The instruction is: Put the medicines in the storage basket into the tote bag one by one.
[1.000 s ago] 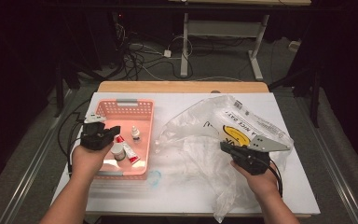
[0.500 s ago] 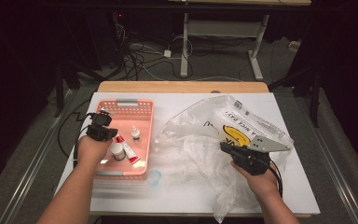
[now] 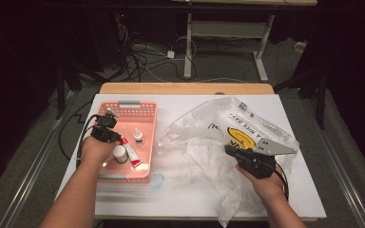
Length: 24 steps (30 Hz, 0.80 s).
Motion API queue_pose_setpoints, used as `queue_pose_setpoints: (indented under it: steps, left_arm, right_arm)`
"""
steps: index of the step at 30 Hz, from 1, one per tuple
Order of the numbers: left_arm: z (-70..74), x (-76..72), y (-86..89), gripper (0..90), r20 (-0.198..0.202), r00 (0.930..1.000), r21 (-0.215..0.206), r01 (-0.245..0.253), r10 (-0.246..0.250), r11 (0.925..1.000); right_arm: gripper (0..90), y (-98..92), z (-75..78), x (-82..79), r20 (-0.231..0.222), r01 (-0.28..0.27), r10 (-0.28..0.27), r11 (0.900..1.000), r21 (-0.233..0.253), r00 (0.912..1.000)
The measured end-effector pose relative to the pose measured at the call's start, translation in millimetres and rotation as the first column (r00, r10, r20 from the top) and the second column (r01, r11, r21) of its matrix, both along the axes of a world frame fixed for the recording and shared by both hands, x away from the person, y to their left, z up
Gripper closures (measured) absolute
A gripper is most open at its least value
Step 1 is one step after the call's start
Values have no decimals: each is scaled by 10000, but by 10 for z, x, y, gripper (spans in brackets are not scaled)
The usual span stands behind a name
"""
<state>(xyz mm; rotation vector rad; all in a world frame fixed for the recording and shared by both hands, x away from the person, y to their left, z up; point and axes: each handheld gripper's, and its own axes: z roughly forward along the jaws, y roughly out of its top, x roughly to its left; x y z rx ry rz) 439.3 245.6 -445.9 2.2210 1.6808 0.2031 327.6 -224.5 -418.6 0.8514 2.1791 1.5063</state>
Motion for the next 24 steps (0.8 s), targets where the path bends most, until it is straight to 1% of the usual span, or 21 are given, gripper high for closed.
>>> queue_pose_setpoints:
  steps: [1,6,8,11,15,17,21,24]
  left_arm:
    - [6,9,-7,877,25,10000,-90,62,-62,9999]
    - [17,59,-54,877,95,9994,-143,330,-329,9994]
    - [27,85,-90,877,46,9985,-65,554,-554,9984]
    - [41,124,-131,877,3,9969,-84,784,-784,9969]
    - [41,159,-171,877,-11,9955,-102,943,-943,9955]
    - [44,174,-190,877,-34,9947,-71,1029,-1029,9947]
    - [53,199,-255,877,-68,9922,168,1242,-1241,9921]
    - [57,208,-304,877,-53,9911,200,1330,-1330,9909]
  right_arm:
    - [900,0,-2,-1,-4,11,-11,10000,5,10000]
    - [900,-41,-10,0,-53,112,-111,9999,52,9999]
    - [900,-43,-14,2,-48,115,-115,9999,16,9999]
    - [900,-43,-16,3,-33,119,-119,9999,-26,9999]
    - [900,-64,-17,1,-62,170,-170,9999,-6,9998]
    - [900,-71,-18,3,-65,199,-198,9998,17,9998]
    - [900,-72,-24,5,-59,181,-181,9998,-25,9998]
    - [900,-68,-28,4,-57,146,-146,9999,-72,9999]
